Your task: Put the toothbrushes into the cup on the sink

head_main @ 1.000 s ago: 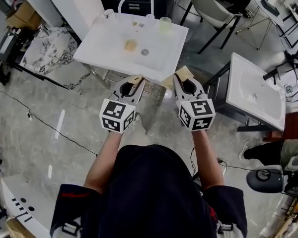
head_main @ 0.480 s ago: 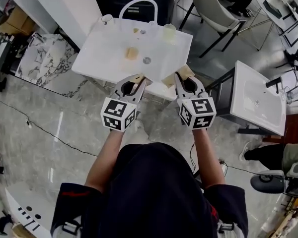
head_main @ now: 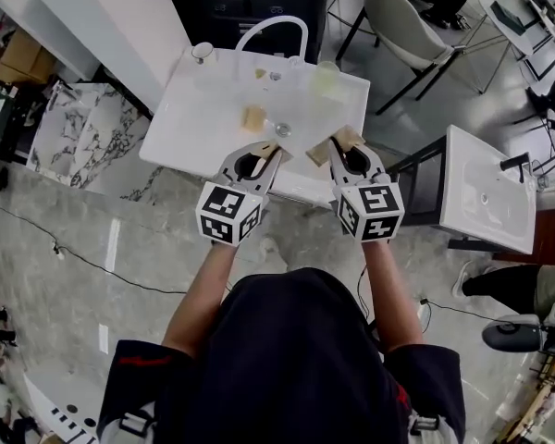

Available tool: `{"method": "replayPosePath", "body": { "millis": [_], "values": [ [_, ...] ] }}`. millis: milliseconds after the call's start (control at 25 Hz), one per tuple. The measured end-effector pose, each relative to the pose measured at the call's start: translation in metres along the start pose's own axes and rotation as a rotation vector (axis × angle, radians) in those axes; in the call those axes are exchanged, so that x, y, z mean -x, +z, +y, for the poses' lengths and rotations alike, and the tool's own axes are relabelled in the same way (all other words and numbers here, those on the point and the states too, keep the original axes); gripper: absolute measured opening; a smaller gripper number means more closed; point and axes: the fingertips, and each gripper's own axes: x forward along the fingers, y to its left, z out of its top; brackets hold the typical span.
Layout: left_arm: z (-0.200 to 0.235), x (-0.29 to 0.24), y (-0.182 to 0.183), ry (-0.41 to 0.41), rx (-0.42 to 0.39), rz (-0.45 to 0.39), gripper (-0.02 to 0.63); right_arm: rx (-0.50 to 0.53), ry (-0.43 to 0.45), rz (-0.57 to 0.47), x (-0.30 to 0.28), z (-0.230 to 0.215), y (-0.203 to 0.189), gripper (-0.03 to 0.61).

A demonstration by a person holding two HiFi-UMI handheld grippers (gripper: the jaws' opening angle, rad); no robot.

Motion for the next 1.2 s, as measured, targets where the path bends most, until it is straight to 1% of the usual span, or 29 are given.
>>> {"method": "replayPosePath", "body": {
  "millis": [280,480,800,960,1200],
  "values": [
    [0.032,-0.012,-0.008,-0.042,0.022,0.016,0.077,-0.017,-0.044,0.036,-0.027,-0.007,-0.007,0.054],
    [0.048,-0.018,-0.012,-0.057,0.033,0.027,0.077,-0.017,-0.057,0.054,-0.042,-0.009,-0.008,0.054],
    [0.049,-0.034,-0.013,-0.088,0.029,0.045,0.077,-0.023,-0.063,0.072,-0.055,-0.020,-0.010,0.054],
    [0.047,-0.045,-0.017,-0.083,0.031,0.059,0.077,-0.036,-0.056,0.079,-0.059,-0.031,-0.017,0.054],
    [0.048,-0.073,-0.020,-0.050,0.026,0.084,0.077,-0.069,-0.040,0.084,-0.074,-0.059,-0.024,0.054]
  ]
}}
